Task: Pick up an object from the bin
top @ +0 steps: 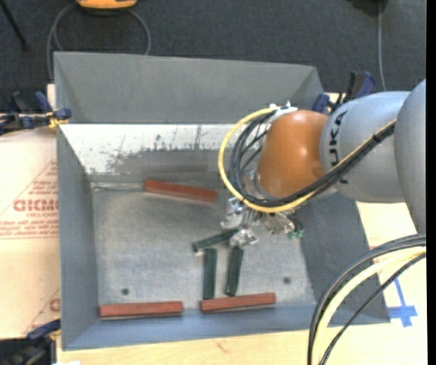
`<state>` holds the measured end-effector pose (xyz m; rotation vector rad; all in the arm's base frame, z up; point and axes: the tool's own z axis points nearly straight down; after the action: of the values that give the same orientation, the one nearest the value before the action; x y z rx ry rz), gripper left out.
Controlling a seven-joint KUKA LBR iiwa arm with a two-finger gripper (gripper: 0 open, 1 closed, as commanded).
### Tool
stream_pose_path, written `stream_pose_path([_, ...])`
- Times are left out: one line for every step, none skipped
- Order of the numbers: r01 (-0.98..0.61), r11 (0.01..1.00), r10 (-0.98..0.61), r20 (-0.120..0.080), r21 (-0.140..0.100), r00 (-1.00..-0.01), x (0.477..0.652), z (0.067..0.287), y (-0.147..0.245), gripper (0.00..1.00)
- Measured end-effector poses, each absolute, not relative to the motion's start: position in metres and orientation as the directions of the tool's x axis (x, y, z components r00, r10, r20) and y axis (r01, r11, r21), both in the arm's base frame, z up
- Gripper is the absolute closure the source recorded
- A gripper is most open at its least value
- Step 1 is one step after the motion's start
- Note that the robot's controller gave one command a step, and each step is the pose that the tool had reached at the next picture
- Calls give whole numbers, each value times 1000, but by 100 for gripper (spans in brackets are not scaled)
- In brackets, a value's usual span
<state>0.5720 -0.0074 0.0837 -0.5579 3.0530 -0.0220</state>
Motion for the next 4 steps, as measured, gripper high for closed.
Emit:
stream_pose_path([-354, 935, -355, -35, -21, -934, 572, 84, -7, 100])
stream_pose_path([-357, 934, -358, -31, -19, -933, 570, 85, -7, 100])
stream_pose_path([-424, 906, -424, -8, -4, -906, 564, 119, 4, 100])
stream_pose_path([-442, 897, -442, 0, 1, -897, 564, 128, 3, 100])
